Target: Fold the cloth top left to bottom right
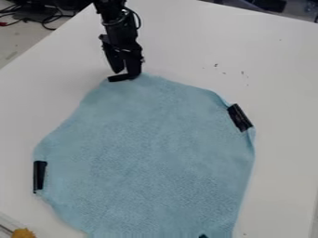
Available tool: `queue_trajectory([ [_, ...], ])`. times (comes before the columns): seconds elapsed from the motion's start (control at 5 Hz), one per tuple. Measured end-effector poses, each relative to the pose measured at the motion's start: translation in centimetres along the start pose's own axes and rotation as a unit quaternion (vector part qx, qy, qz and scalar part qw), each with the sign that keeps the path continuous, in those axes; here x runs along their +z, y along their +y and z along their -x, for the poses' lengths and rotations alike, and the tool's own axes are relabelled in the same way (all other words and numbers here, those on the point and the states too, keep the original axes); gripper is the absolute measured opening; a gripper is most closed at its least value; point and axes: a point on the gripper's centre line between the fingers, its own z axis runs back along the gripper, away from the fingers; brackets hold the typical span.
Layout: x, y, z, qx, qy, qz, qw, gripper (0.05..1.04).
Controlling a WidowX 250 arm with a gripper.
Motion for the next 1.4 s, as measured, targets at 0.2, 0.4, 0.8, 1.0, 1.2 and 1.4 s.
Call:
queue_trajectory([
  [0.2, -0.1, -0.1, 0.1, -0.006, 0.002, 0.001, 1.0000, 0.365],
  [0.4, -0.3, -0.3, 0.5, -0.003, 0.003, -0.001, 1.0000, 0.171],
  [0.8, 2.7, -1.3, -1.0, -0.047, 0.008, -0.054, 0.9974, 0.059],
  [1.0, 6.3, -2.4, -2.9, -0.067, -0.024, -0.094, 0.9931, 0.058],
  [1.2, 8.6, -4.7, -2.7, -0.060, -0.033, -0.097, 0.9930, 0.058],
  [1.4, 10.9, -10.0, 0.0, -0.020, -0.038, -0.087, 0.9953, 0.058],
])
